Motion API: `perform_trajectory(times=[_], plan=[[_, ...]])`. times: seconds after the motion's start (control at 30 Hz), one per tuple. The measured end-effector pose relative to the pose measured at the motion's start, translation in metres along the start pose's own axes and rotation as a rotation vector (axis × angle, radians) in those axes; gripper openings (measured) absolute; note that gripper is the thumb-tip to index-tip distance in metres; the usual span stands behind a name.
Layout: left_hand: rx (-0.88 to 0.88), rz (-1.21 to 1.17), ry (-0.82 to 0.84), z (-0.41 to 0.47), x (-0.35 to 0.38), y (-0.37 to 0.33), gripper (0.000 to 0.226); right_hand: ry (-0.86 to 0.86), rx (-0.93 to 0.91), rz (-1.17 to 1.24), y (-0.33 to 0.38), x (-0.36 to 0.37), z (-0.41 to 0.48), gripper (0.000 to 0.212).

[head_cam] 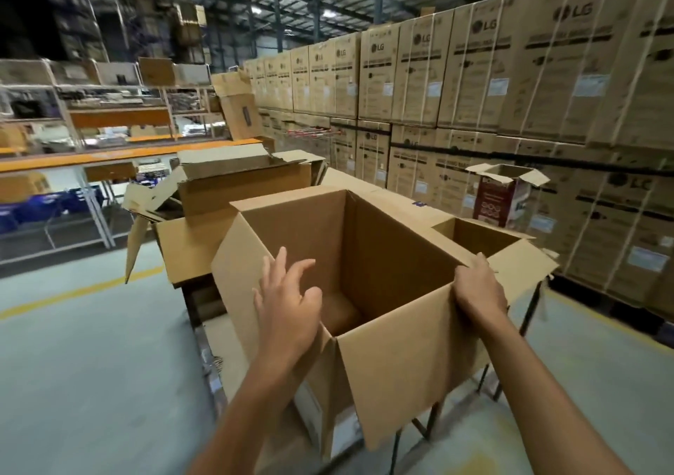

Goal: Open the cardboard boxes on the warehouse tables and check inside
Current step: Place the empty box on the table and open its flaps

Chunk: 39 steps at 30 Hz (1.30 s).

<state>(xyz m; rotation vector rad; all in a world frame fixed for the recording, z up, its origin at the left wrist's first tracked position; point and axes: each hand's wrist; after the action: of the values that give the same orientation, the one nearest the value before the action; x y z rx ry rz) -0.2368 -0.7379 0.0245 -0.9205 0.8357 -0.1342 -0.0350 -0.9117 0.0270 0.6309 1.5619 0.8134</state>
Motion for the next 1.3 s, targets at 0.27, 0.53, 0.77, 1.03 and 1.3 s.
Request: perform_trajectory(times=[0.27,0.53,0.77,1.03,1.3], plan=[[-0.136,-0.122,-0.235,-0.034,0.010,-0.013,0.046,0.149,0.007,0.072,-0.050,-0.033,-0.038,0.046],[-0.383,0.024,-0.255,-0.064,0.002,-0.016,0.073,0.080,-0.176,0.300,-0.048,-0.032,-0.073,0.054],[-0.538,-0.092,-0.411,-0.088,-0.021,0.016,0.073,0.073,-0.354,0.274,-0.016,-0.026,-0.115,0.053],[-0.796,-1.230,-0.262,-0.124,-0.084,0.058,0.051,0.111,-0.657,0.152,0.050,0.008,-0.177,0.054],[-0.612,-1.183,-0.540,-0.130,-0.174,0.123,0.034,0.165,-0.745,0.352,0.109,0.084,-0.230,0.057]])
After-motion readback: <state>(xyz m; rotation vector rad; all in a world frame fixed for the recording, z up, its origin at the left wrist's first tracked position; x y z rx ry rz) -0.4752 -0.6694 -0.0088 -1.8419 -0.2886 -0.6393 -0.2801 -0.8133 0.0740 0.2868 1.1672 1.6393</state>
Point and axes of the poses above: each hand's wrist, its own z-axis towards the middle knuckle, its own x-axis out of the palm, y = z × x, and after that the axes turned 6 degrees about y, right-handed
